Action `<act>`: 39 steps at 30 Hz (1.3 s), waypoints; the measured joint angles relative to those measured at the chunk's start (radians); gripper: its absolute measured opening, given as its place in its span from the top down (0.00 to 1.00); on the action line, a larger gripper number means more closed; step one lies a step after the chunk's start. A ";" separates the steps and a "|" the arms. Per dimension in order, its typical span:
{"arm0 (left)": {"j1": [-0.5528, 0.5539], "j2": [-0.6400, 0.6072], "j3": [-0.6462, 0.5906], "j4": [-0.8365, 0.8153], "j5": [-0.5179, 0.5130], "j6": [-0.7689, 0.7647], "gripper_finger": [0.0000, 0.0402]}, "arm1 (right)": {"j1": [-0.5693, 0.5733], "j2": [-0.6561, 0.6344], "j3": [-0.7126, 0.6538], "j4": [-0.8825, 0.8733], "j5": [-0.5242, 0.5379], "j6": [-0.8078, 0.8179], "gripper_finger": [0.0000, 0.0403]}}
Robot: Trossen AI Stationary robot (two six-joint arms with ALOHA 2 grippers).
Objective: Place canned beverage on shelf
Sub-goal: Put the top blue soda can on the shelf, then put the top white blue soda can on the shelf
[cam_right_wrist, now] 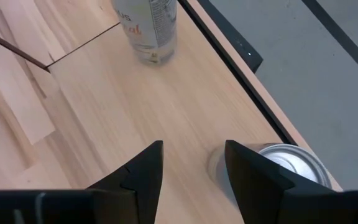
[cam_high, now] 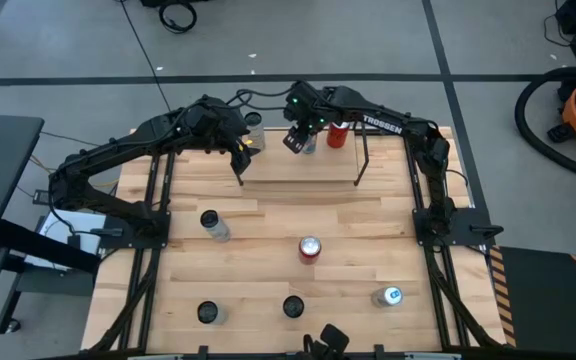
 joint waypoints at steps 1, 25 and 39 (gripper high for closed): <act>0.000 0.000 0.000 0.000 0.000 0.000 0.22 | 0.000 0.000 0.000 0.000 0.000 0.002 0.55; 0.000 0.000 0.000 0.000 0.000 0.000 0.22 | -0.034 0.000 0.000 -0.059 0.030 0.021 0.55; 0.000 0.000 0.000 -0.001 0.000 0.004 0.22 | -0.024 -0.001 0.056 -0.122 -0.171 -0.042 0.55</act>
